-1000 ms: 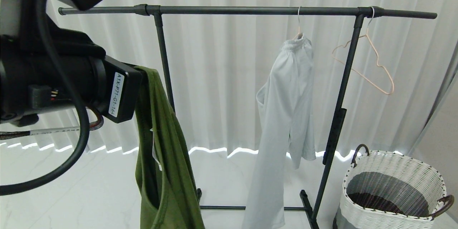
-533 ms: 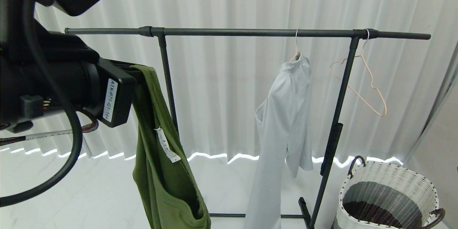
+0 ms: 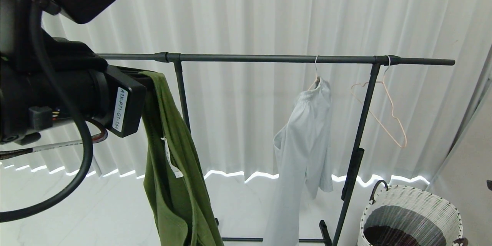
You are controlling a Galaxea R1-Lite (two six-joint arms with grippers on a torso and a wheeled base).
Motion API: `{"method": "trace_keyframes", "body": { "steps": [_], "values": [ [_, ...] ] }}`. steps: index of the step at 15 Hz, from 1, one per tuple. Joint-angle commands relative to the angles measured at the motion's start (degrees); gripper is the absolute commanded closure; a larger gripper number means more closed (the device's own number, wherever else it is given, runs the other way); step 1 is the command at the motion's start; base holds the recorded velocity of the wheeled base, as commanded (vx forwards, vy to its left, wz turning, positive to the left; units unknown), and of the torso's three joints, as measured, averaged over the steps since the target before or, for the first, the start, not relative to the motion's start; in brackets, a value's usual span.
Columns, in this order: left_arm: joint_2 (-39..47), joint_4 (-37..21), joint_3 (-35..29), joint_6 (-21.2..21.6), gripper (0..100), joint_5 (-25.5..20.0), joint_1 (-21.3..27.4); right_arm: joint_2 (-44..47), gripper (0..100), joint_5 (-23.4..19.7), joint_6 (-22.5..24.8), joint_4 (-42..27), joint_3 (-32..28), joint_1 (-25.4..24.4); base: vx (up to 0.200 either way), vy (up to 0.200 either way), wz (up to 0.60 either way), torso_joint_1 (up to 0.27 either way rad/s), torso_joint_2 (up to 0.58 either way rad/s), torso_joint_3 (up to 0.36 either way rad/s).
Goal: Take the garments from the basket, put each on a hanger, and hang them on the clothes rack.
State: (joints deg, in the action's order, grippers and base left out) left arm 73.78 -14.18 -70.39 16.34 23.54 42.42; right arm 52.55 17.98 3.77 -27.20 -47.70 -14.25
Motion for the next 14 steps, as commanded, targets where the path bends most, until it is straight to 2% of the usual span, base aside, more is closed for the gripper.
{"method": "trace_keyframes", "body": {
  "steps": [1,5,14],
  "values": [
    [0.0,-0.1,0.1,0.1,100,0.0,-0.1,0.2,0,0.0,0.2,0.0,0.8,0.0,0.0,0.0,0.0,0.09,-0.19,-0.1],
    [-0.6,-0.1,0.6,1.9,100,0.0,-0.1,0.0,0,-0.1,0.1,0.0,0.8,0.0,0.0,0.0,0.0,0.019,-0.05,-0.023],
    [-0.7,-0.1,1.1,1.9,100,-0.1,-0.1,-0.3,0,-0.1,0.1,0.0,0.9,0.0,0.0,-0.2,0.0,0.007,0.0,0.001]
  ]
}}
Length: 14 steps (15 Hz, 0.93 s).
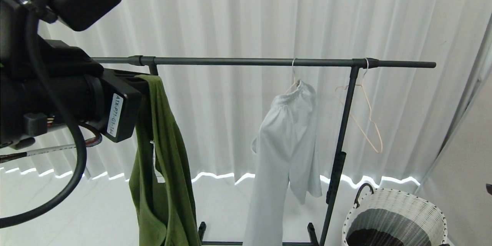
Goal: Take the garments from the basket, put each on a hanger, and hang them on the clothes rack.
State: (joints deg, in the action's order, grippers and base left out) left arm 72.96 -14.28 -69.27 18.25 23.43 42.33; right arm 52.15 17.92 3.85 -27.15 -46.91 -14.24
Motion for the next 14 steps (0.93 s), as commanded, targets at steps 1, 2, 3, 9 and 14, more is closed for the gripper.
{"method": "trace_keyframes", "body": {
  "steps": [1,2,3,9,14],
  "values": [
    [0.1,0.0,0.0,-0.1,100,0.0,0.0,0.1,0,0.0,-0.1,0.3,0.4,0.0,0.0,0.0,0.0,0.0,0.0,0.0],
    [0.2,0.1,0.0,-0.1,100,0.0,0.0,0.2,0,-0.2,-0.2,1.8,0.9,0.0,0.0,0.0,0.0,0.0,0.0,0.0],
    [0.2,0.7,0.1,-0.1,100,0.0,0.1,0.5,0,-0.3,-0.2,5.8,2.3,0.0,0.0,0.0,0.0,0.0,0.0,0.0],
    [0.2,6.0,2.6,0.9,100,0.0,-0.1,1.9,0,-0.8,-0.1,11.3,4.3,-0.1,0.0,0.0,0.0,0.0,0.0,0.0],
    [0.3,6.0,2.6,0.8,100,0.0,-0.8,2.1,0,-0.8,-0.2,11.3,4.3,-0.1,0.2,0.0,0.0,-0.005,0.0,0.002]
  ]
}}
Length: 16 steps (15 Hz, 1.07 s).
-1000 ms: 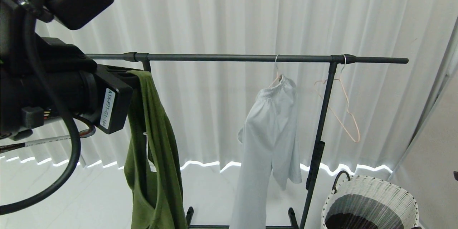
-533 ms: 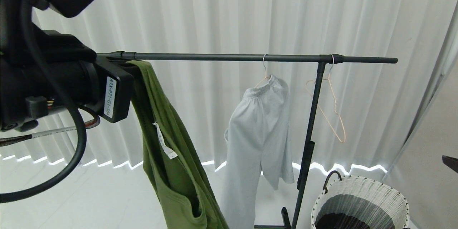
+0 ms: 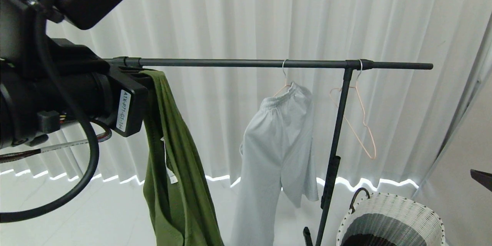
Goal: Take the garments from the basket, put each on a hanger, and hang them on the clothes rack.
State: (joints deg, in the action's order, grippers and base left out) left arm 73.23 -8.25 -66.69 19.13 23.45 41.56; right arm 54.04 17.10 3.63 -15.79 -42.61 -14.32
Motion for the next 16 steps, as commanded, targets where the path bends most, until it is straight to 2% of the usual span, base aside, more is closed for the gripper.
{"method": "trace_keyframes", "body": {
  "steps": [1,10,11,13,16],
  "values": [
    [0.1,0.0,0.0,-0.1,100,0.0,0.0,0.2,0,0.0,0.0,0.0,0.0,0.0,0.2,0.0,0.0,0.007,0.0,0.002],
    [0.2,0.0,0.4,0.0,100,0.0,-0.1,0.2,0,-2.8,-0.2,0.0,0.1,0.0,0.2,0.0,0.0,0.008,0.0,0.002],
    [0.3,0.0,0.4,-0.1,100,0.0,-0.2,0.0,0,-6.1,-0.7,0.1,0.1,0.0,0.2,0.0,0.0,0.002,0.0,0.002],
    [0.2,0.1,1.0,-0.1,100,0.0,-0.2,0.4,0,-9.5,-3.0,0.8,0.1,0.0,0.2,0.0,0.0,0.002,0.0,0.005],
    [-0.2,0.3,2.6,-0.1,100,-0.1,-0.2,3.3,0,-9.8,-3.6,2.4,2.7,-0.1,0.0,0.0,0.0,0.0,0.0,0.0]
  ]
}}
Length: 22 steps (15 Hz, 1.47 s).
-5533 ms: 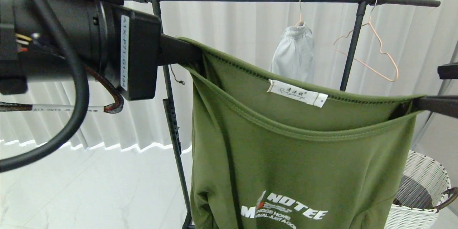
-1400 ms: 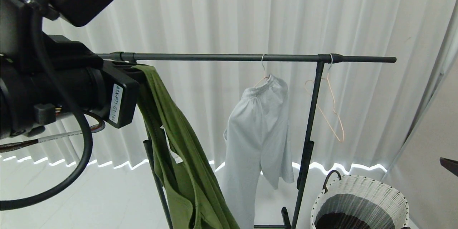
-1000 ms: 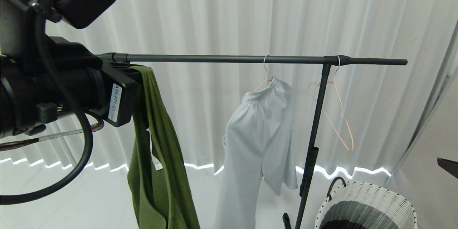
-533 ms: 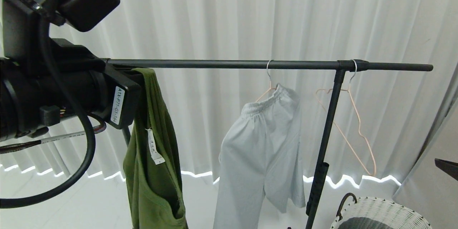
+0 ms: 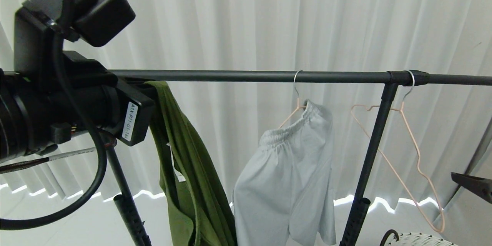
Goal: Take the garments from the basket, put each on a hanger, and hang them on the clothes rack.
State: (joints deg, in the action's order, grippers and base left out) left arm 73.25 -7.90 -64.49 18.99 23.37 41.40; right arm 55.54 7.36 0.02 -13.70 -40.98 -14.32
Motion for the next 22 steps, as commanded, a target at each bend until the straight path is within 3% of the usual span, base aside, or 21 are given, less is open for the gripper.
{"method": "trace_keyframes", "body": {
  "steps": [1,3,7,9,14,17,22],
  "values": [
    [-0.2,0.0,0.6,0.0,100,0.0,0.1,2.5,0,-0.5,0.0,1.1,1.8,-0.3,0.0,0.0,0.0,0.0,0.0,0.0],
    [-0.2,0.1,1.3,0.1,100,0.0,0.1,7.8,0,-2.5,-1.1,5.8,2.2,-0.4,0.0,0.0,0.0,0.0,0.0,0.0],
    [-0.7,0.1,1.6,-0.1,100,-0.6,0.2,15.6,0,-2.4,-3.5,13.2,1.5,-0.7,0.0,0.0,0.0,0.0,0.0,0.0],
    [-1.4,0.1,2.5,-0.1,100,-3.6,0.1,17.8,0,-2.3,-3.5,13.2,0.6,-1.0,0.0,0.0,0.0,0.0,0.0,0.0],
    [-2.3,0.1,4.3,0.0,100,-3.8,0.1,22.4,0,-1.9,-6.1,12.8,-0.6,-1.5,0.0,0.0,0.0,0.0,0.0,0.0],
    [-2.5,0.1,4.4,0.0,100,-3.8,0.1,25.7,0,2.3,-9.4,12.7,-2.5,-2.8,0.0,0.0,0.0,0.0,0.0,0.0],
    [-2.8,0.1,4.4,0.0,100,-3.8,0.1,26.6,0,2.8,-10.0,12.7,-2.6,-3.0,0.0,0.0,0.0,0.0,0.0,0.0]
  ]
}}
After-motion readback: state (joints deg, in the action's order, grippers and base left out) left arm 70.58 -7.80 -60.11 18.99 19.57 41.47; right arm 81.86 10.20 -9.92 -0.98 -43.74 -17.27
